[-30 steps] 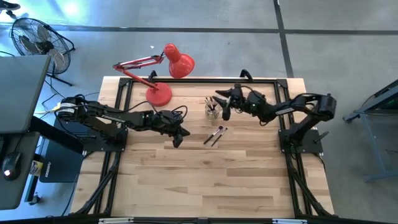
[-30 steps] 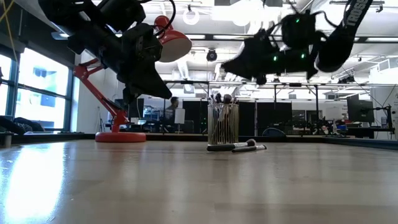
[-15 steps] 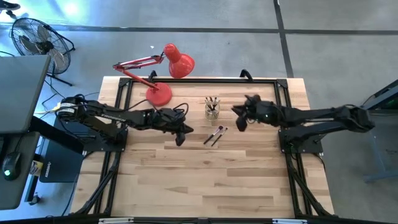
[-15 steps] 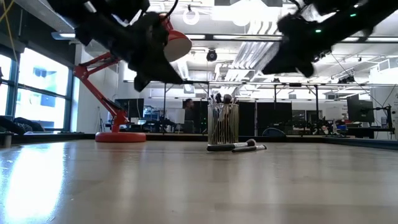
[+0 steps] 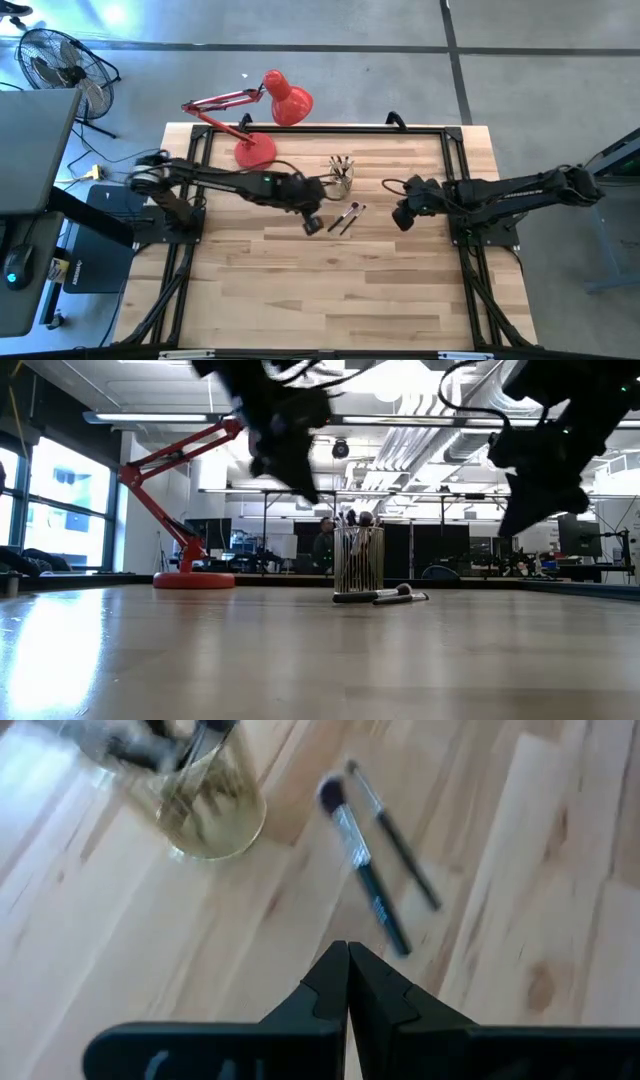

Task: Put items in baskets/containers
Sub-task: Put the makeup brush into the wire bin

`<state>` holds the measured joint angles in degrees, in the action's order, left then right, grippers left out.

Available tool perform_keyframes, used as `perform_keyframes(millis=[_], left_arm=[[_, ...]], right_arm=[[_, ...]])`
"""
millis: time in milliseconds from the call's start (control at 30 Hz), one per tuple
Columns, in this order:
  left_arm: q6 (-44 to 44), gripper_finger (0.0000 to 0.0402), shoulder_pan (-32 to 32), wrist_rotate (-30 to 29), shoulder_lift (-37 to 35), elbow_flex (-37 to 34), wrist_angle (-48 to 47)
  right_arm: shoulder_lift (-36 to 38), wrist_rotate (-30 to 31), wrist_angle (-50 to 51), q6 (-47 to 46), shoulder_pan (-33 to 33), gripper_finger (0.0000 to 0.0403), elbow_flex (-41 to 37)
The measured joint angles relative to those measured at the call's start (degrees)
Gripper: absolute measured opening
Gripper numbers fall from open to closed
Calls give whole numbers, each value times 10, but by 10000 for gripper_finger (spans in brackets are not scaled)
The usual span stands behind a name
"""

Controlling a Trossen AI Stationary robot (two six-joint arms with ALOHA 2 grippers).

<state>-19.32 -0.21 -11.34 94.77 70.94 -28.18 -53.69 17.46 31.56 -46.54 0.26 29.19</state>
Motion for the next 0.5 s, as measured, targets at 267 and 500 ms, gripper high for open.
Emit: perform_keyframes(millis=[267,500], left_arm=[[-19,8,-6,33,148,190,-95],[-64,59,-6,32,211,262,-127]], right_arm=[[1,-15,36,8,16,2,0],[1,-15,37,46,26,8,0]])
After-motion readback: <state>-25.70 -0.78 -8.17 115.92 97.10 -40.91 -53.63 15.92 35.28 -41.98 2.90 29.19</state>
